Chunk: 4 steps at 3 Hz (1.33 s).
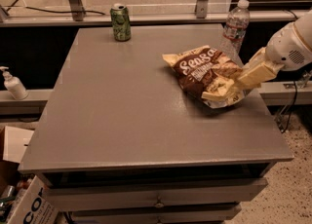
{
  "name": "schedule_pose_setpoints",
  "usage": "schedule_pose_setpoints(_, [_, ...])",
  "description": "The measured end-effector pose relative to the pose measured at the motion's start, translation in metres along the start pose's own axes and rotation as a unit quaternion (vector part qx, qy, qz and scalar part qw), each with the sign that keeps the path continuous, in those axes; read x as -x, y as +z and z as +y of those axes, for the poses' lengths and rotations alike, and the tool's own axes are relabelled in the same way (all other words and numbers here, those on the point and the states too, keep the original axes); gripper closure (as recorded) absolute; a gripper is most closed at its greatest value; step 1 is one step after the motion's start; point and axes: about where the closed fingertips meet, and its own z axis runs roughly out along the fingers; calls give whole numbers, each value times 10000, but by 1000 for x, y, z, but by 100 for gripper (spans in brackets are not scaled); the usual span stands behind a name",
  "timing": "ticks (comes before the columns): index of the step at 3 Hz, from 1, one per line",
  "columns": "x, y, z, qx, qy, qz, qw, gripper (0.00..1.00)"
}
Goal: Move brown chip bag near water bottle
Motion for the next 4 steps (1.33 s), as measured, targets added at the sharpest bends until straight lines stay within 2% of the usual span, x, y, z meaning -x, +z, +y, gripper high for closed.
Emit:
schedule_pose_setpoints(3, [-1, 1, 5, 66, -1, 61, 10000, 12])
schedule_pose_setpoints(4, [-3, -3, 6, 43, 12, 83, 10000, 0])
